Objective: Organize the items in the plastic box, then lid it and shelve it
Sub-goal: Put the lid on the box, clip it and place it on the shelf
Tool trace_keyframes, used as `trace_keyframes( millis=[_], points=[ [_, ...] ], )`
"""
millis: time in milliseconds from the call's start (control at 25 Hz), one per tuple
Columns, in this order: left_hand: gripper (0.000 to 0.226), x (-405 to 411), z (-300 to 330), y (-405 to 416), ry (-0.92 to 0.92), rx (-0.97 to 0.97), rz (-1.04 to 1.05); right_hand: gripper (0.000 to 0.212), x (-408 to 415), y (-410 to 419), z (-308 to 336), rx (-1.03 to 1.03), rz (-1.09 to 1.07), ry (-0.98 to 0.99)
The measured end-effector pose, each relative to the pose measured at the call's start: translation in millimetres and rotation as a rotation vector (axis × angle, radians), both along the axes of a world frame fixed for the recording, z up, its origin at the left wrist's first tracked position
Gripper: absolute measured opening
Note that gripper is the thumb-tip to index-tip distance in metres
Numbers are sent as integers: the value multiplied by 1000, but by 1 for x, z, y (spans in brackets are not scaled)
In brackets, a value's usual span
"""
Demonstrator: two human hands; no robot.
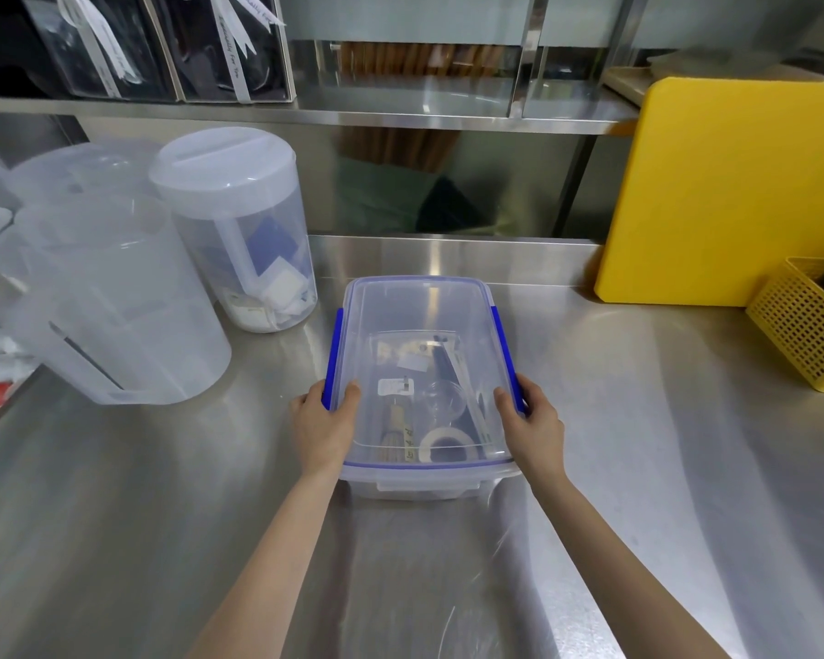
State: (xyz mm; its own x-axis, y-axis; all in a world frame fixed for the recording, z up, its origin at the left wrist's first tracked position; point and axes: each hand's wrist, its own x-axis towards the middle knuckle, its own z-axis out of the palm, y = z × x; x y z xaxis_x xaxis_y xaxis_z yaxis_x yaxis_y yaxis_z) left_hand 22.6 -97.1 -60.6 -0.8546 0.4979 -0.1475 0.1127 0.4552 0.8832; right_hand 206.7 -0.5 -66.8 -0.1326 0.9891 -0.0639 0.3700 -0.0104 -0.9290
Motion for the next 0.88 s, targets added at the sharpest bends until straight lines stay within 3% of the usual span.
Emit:
trace_keyframes(
  millis=[680, 880],
  points=[
    [33, -4, -5, 2, -20, 85, -24, 45, 0, -4, 4, -67, -33, 92],
    [49, -9, 1, 2, -157, 65, -94, 53, 2, -4, 10, -168, 15, 108]
  ],
)
